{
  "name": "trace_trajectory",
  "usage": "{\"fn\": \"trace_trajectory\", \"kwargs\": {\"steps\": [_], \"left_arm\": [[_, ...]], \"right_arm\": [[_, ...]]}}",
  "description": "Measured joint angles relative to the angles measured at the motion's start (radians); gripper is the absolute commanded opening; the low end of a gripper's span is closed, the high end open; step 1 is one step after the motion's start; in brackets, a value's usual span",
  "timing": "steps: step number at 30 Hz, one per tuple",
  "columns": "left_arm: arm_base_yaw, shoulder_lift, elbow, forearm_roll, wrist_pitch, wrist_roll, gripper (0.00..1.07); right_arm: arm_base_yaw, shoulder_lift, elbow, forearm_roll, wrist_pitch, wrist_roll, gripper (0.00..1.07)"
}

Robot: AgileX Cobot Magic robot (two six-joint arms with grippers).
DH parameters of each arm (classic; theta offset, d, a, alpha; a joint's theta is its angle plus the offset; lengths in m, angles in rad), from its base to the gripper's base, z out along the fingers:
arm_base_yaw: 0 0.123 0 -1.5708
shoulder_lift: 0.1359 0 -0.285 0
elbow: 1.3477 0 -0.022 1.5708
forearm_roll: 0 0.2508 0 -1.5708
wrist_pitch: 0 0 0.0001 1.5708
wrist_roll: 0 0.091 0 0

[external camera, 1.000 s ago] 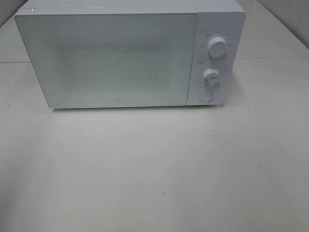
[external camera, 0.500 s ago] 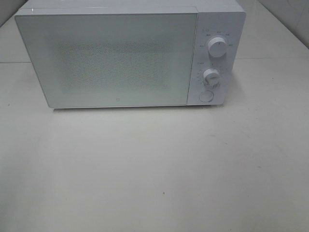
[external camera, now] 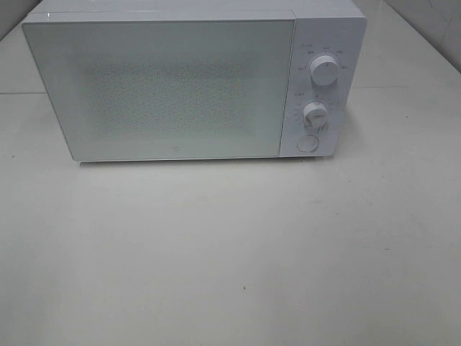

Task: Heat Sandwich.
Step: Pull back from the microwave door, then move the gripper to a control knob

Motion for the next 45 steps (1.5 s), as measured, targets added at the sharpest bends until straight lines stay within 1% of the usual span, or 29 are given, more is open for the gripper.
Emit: {"fn": "trace_trajectory", "kwargs": {"steps": [45], "left_arm": [[0.0,-0.006,0.0,0.0,0.0,0.0,1.0]], "right_arm": [[0.0,0.0,0.0,0.001,0.0,0.0,0.74]]}}
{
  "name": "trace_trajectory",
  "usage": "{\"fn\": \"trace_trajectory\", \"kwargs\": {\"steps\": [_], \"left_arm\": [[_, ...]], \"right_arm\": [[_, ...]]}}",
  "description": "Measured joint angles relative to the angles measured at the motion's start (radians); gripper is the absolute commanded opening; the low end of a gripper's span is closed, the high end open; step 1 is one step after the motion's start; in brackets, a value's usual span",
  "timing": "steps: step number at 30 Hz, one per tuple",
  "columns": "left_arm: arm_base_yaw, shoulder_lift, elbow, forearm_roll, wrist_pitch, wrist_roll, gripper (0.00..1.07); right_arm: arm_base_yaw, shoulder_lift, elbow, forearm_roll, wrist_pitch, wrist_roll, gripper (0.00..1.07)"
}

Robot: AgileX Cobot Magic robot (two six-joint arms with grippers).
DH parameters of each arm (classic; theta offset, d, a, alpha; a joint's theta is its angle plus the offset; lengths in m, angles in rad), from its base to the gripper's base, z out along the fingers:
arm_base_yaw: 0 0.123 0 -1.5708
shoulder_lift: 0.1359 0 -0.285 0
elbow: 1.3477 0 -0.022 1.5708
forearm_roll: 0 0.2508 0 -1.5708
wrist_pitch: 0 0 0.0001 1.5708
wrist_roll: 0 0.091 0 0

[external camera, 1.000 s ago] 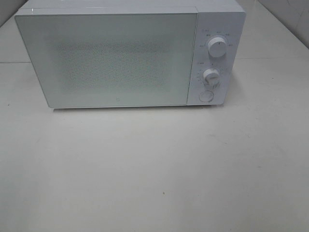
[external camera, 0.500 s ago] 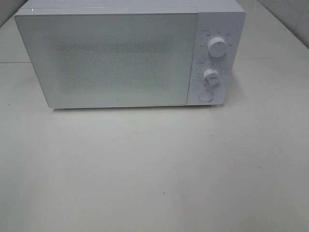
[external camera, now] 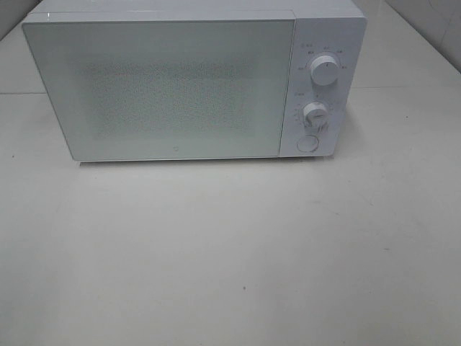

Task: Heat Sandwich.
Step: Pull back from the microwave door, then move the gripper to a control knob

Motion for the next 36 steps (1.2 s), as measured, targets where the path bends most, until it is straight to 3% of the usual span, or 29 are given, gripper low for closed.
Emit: {"fn": "trace_trajectory", "kwargs": {"steps": [16,36], "left_arm": [[0.0,0.0,0.0,0.0,0.0,0.0,1.0],[0.0,0.0,0.0,0.0,0.0,0.0,1.0]], "right_arm": [[0.0,0.01,-0.027,0.0,-0.078,0.0,0.74],[0.0,0.359,-0.034,0.0,-0.414,0.007,0.74]]}}
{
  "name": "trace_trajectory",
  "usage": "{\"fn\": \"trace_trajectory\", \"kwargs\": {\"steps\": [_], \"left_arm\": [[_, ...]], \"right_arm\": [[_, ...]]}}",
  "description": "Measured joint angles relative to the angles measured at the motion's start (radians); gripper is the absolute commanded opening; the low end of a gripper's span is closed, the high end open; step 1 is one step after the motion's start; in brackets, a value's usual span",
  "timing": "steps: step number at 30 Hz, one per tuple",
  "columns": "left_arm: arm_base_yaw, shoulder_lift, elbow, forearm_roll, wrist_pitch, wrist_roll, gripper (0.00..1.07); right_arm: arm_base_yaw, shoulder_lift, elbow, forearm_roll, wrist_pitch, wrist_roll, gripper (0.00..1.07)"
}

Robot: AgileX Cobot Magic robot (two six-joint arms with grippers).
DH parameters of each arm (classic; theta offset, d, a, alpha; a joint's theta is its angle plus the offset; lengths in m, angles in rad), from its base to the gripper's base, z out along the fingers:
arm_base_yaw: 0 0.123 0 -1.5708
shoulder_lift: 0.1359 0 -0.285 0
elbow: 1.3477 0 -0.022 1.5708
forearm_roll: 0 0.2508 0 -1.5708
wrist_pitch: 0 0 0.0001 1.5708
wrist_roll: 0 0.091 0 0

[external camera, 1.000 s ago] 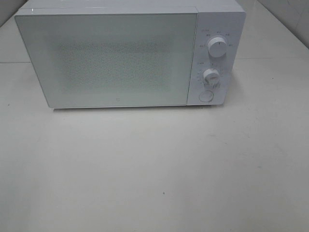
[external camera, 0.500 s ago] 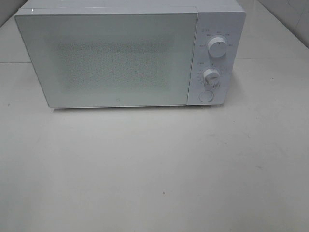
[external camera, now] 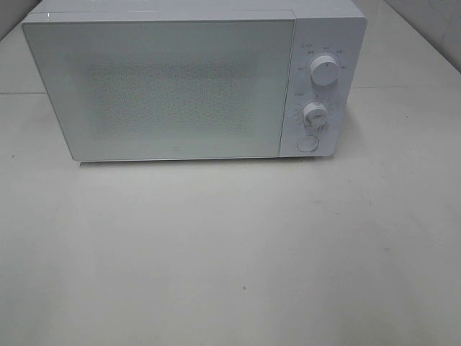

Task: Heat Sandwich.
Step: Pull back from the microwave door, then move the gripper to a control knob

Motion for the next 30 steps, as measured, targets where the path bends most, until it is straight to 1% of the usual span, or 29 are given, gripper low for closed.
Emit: {"fn": "trace_trajectory", "kwargs": {"steps": [2,6,8,10,30], "left_arm": [[0.0,0.0,0.0,0.0,0.0,0.0,1.0],[0.0,0.0,0.0,0.0,0.0,0.0,1.0],[0.0,0.0,0.0,0.0,0.0,0.0,1.0],[0.0,0.0,0.0,0.0,0.0,0.0,1.0],[0.0,0.0,0.0,0.0,0.0,0.0,1.0]], "right_arm": [[0.0,0.019,0.0,0.0,-0.015,0.0,0.74],[0.0,0.128,0.0,0.0,-0.103,0.0,0.74],[0.0,0.142,0.0,0.0,-0.12,0.0,0.74],[0.0,0.195,0.0,0.0,-0.172,0.0,0.74],[0.0,0.475,0.0,0.0,-0.486,0.013,0.74]]}}
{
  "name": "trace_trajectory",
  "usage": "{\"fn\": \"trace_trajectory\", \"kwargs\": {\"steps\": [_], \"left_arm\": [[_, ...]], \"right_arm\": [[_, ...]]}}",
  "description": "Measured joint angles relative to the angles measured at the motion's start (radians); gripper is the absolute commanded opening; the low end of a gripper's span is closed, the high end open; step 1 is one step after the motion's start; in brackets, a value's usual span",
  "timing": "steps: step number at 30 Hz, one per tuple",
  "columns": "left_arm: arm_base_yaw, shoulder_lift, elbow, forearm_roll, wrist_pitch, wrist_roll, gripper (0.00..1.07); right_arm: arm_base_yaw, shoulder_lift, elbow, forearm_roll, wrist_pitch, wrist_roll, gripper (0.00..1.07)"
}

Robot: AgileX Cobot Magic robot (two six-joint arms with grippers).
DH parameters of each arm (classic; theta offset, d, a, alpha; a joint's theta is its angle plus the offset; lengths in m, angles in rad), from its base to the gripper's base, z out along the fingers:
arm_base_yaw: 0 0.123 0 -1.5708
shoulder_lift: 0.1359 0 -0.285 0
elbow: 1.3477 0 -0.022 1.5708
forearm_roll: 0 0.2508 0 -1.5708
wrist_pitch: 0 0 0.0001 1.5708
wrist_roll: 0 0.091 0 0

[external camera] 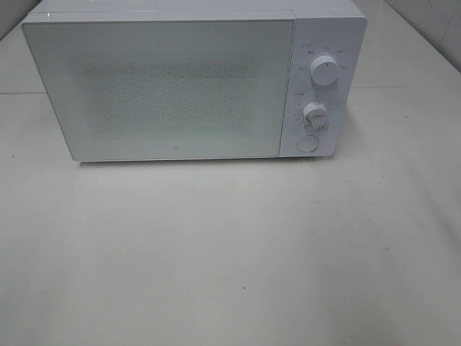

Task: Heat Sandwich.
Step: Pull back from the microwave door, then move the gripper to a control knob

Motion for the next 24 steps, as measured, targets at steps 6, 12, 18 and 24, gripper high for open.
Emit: {"fn": "trace_trajectory", "kwargs": {"steps": [6,12,18,24], "left_arm": [[0.0,0.0,0.0,0.0,0.0,0.0,1.0],[0.0,0.0,0.0,0.0,0.0,0.0,1.0],[0.0,0.0,0.0,0.0,0.0,0.0,1.0],[0.0,0.0,0.0,0.0,0.0,0.0,1.0]], "right_arm": [[0.0,0.11,0.053,0.0,-0.196,0.014,0.74],[0.0,0.182,0.146,0.007,-0.442,0.014,0.74],[0.0,0.264,0.188,0.061,-0.621,-0.016,0.74],[0.001,0.319,0.238,0.171,-0.805,-0.091,0.74]]}}
